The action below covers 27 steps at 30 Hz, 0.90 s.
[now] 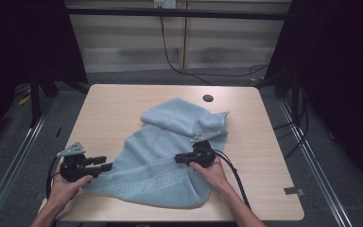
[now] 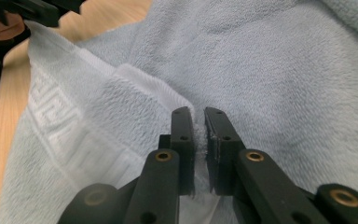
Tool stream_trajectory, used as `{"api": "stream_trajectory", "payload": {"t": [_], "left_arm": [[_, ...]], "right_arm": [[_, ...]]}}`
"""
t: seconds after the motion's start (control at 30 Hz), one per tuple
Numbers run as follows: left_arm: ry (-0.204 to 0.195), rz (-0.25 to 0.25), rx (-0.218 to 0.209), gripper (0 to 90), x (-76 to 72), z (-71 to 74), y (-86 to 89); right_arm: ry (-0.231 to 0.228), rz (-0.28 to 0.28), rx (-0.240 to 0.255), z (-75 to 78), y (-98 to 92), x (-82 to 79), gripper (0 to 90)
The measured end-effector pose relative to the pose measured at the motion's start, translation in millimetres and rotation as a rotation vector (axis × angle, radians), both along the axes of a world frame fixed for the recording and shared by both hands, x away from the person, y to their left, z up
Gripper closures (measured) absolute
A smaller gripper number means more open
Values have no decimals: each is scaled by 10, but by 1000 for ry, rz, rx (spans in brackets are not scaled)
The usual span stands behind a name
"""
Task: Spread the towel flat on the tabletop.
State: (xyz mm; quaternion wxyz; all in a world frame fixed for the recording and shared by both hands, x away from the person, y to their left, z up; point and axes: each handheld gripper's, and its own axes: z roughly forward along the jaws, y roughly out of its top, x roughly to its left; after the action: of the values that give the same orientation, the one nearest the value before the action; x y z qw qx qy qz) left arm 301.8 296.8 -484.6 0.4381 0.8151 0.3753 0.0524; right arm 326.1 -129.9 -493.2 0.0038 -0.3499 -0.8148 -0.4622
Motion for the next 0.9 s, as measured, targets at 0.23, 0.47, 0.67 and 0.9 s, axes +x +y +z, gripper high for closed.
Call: {"api": "stream_trajectory", "payload": {"t": [0.23,0.47,0.67,0.9], "left_arm": [[28,-69,-7,419,-129,-123,-32],[12,-268,-5,835,-408,-56,-367],[-35,-352,-157,838,-682,174,-442],[-41,-442,-164,758,-1004,230,-514]], "right_arm": [[-47,-42,7,256,-403,-361,836],[-91,-113,58,398,-812,-722,835],[-153,-138,97,602,-1101,-1069,834],[-126,-98,53,591,-1179,-1631,807]]}}
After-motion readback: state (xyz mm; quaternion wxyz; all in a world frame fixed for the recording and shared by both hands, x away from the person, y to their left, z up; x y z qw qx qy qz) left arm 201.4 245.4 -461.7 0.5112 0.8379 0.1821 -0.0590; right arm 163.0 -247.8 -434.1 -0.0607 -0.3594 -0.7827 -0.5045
